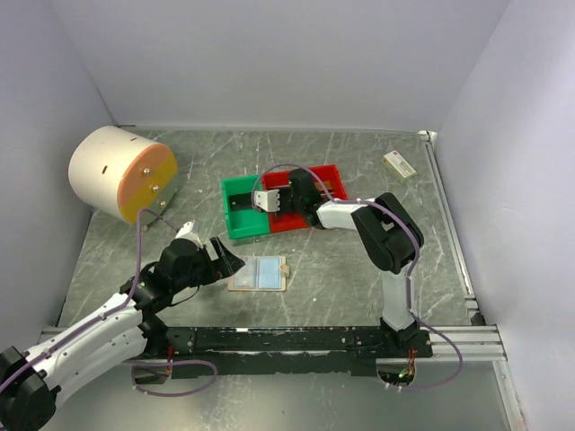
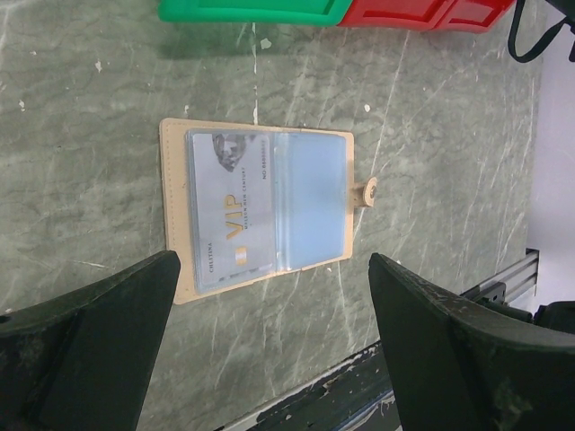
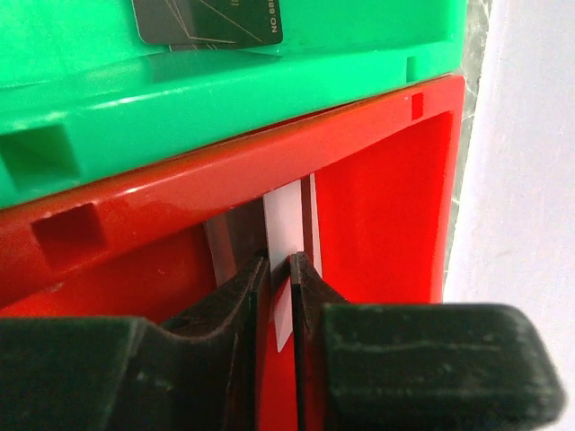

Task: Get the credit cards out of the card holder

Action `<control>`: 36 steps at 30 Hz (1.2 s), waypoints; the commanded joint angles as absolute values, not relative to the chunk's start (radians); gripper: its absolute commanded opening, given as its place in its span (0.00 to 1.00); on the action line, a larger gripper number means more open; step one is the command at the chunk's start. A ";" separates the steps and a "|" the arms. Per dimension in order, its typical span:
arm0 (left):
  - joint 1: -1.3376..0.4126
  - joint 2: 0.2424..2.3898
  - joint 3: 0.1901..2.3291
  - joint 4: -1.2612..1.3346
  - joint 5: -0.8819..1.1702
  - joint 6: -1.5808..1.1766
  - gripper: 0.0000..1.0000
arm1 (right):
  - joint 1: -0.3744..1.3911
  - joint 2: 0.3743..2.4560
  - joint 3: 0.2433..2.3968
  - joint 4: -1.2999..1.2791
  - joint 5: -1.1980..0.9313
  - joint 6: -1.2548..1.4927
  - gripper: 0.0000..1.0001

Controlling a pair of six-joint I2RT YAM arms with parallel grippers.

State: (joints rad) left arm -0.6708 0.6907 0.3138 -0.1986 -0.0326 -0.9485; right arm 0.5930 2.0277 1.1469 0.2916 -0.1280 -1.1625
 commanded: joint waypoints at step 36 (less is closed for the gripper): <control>-0.666 0.640 0.309 -0.175 0.006 -0.967 0.98 | 0.566 1.583 1.081 0.202 -0.086 0.337 0.39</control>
